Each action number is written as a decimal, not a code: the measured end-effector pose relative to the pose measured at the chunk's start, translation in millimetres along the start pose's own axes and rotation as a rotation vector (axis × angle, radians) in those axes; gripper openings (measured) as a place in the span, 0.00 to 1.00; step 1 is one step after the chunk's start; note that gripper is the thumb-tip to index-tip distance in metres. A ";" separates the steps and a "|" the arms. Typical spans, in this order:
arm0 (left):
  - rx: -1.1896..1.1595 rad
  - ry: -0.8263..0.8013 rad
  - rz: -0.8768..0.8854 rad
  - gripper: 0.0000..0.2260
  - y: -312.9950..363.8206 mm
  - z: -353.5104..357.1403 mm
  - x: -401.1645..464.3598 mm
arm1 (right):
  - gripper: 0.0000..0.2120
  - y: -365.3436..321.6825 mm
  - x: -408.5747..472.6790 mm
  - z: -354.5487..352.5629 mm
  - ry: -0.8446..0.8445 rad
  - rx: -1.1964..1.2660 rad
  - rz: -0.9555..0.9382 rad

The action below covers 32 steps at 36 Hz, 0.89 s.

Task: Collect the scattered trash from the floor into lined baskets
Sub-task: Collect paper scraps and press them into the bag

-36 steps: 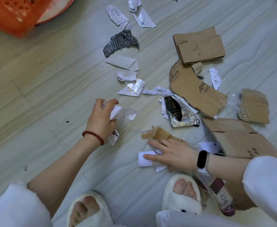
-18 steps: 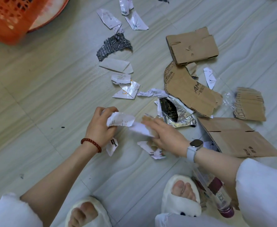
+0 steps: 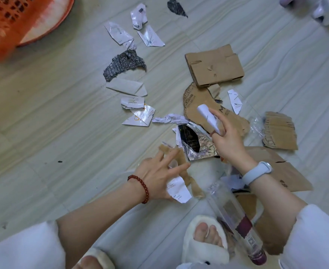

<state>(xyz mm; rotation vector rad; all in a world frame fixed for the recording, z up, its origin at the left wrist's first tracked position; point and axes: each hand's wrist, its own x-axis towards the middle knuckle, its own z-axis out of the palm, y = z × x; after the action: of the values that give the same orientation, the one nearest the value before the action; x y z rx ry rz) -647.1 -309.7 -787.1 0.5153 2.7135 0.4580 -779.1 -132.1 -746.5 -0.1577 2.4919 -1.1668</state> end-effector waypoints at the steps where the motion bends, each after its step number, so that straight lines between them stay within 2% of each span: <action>1: 0.017 -0.008 -0.002 0.41 3.9 0.8 4.4 | 0.34 2.8 0.8 -2.0 -0.003 -0.021 0.001; 6: 0.059 -0.102 -0.058 0.41 10.3 12.0 20.3 | 0.33 11.6 -0.7 -3.1 -0.044 -0.124 0.022; 14: 0.168 -0.057 -0.073 0.34 -5.2 17.6 14.7 | 0.33 15.1 -4.7 4.0 -0.152 -0.181 0.004; 16: 0.156 0.021 -0.041 0.28 -12.0 25.3 10.8 | 0.33 15.5 -5.5 7.0 -0.157 -0.186 0.012; 19: 0.133 0.264 0.084 0.10 -19.9 35.6 4.2 | 0.33 15.5 -6.5 12.8 -0.158 -0.197 0.019; 20: 0.126 0.329 0.123 0.07 -23.1 38.9 2.3 | 0.33 14.7 -7.5 15.2 -0.164 -0.207 0.023; 23: 0.118 0.418 0.167 0.09 -35.7 47.5 -4.6 | 0.32 14.7 -11.2 22.6 -0.149 -0.349 -0.090; 26: 0.104 0.457 0.127 0.09 -45.3 43.5 -6.8 | 0.31 16.3 -11.9 33.1 -0.224 -0.551 -0.191; 28: 0.071 0.441 0.041 0.11 -50.9 32.2 -8.4 | 0.32 15.0 -10.6 42.1 -0.306 -0.665 -0.176; 32: -0.165 0.331 -0.261 0.24 -64.2 10.9 -22.4 | 0.32 20.9 -14.0 61.2 -0.400 -0.817 -0.162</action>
<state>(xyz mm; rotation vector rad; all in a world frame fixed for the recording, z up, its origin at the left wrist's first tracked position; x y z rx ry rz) -642.0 -372.6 -814.6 0.0384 2.9595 0.7424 -741.3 -158.8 -793.8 -0.7349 2.4486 -0.0698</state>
